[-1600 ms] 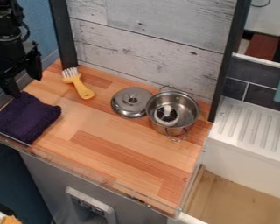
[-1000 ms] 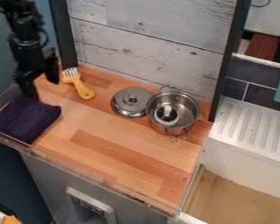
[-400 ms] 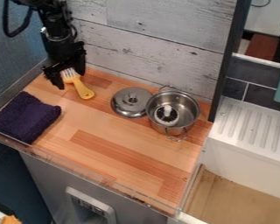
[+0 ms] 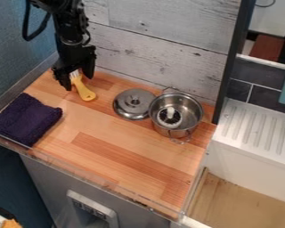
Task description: Move the brush to the left of the table
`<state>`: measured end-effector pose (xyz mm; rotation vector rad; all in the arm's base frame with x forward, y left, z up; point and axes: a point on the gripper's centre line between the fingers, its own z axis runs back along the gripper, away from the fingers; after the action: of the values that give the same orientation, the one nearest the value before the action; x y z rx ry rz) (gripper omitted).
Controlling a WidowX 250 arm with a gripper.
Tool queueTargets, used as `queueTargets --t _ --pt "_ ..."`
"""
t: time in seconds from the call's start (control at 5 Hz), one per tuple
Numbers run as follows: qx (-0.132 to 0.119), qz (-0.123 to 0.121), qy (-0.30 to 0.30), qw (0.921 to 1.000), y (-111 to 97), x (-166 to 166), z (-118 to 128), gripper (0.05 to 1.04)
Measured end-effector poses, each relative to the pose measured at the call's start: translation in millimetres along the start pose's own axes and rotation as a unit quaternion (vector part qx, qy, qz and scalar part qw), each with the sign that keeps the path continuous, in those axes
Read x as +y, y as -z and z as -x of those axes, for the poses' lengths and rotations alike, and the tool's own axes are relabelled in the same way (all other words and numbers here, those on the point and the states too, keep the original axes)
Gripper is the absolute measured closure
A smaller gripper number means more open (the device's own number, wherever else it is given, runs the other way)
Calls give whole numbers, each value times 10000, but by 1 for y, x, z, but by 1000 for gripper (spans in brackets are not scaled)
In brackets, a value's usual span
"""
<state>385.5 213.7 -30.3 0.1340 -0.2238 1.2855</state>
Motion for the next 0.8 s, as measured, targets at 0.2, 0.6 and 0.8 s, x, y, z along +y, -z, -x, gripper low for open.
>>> queueTargets --t 0.2,0.6,0.8 --pt "7 -14 59 10000 3 -1 -1 84" --pt "49 -21 292 9996 14 -4 0 433" --pt "81 -8 268 9996 14 -4 1 724"
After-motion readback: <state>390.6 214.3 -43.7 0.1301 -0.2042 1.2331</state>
